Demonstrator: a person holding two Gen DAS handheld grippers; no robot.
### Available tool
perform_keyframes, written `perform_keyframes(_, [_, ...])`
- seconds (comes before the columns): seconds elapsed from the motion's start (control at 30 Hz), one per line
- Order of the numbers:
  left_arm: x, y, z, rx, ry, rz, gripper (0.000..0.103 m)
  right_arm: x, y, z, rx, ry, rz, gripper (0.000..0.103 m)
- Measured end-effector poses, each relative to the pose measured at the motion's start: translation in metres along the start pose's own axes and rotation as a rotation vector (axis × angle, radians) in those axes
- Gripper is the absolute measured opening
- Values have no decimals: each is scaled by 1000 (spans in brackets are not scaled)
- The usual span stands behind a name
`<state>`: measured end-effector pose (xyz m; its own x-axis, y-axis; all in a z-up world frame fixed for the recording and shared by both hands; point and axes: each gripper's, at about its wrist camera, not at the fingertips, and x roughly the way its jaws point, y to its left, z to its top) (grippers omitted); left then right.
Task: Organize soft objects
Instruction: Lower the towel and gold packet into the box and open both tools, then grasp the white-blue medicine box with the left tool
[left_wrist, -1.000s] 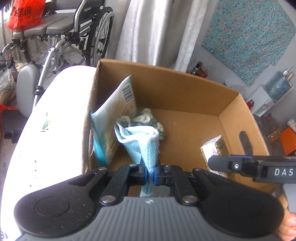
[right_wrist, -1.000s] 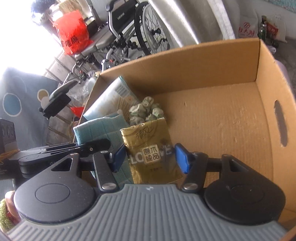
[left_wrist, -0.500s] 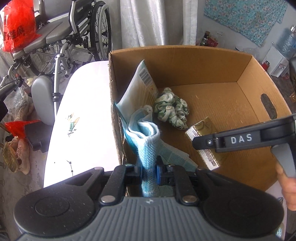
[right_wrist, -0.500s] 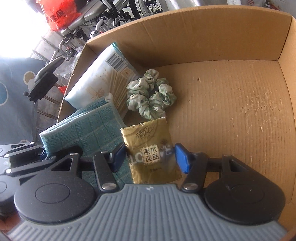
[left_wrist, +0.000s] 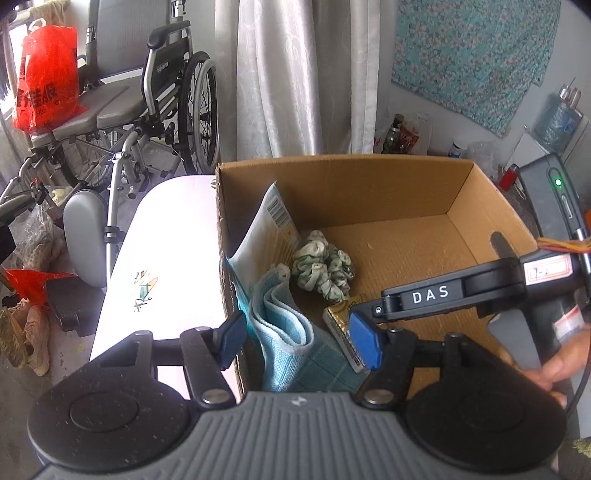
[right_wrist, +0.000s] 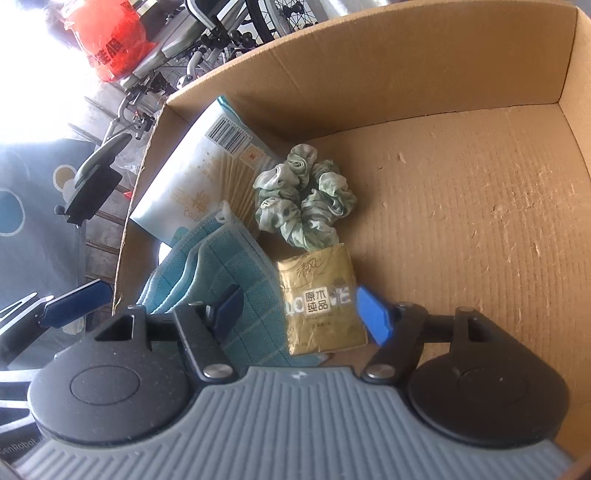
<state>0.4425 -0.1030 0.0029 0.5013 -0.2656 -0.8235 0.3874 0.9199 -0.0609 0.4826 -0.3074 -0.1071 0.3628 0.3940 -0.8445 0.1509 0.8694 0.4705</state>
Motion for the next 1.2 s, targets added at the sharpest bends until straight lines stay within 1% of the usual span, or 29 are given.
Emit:
perform_keyframes(0.07, [-10,2,1,-26,-26,-9,69,-13,-3,-1,7,-21,14,68])
perform_keyframes(0.2, [-38,5,0,-73,-79,-35,73,-60,-11,-11,22,-97,62,68])
perform_keyframes(0.37, [-86,0,-6,-85,-143,-47,83,-138,-18,-39,17,-211,127,68])
perform_keyframes(0.43, [-108,-7,-13,-77,-159,-50,89,-172,-20,-58,8,-252,139,68])
perform_keyframes(0.5, [-129,-15,-22,-62,-176,-61,92,-203,-25,-79,0,-290,155,68])
perform_keyframes(0.6, [-156,-27,-41,-36,-196,-71,97,-251,-35,-122,-6,-343,167,68])
perform_keyframes(0.73, [-180,-44,-75,-24,-195,-120,99,-296,-51,-183,-14,-396,162,68])
perform_keyframes(0.83, [-185,-57,-102,-29,-171,-156,99,-314,-64,-231,-4,-411,132,68])
perform_keyframes(0.93, [-182,-69,-131,-39,-143,-188,99,-319,-77,-276,23,-413,111,68])
perform_keyframes(1.03, [-174,-80,-159,-60,-118,-226,99,-314,-85,-314,50,-423,83,68])
perform_keyframes(1.13, [-158,-93,-181,-81,-77,-233,99,-302,-87,-346,53,-427,44,68])
perform_keyframes(1.2, [-146,-101,-192,-91,-60,-219,99,-290,-83,-360,39,-417,14,68])
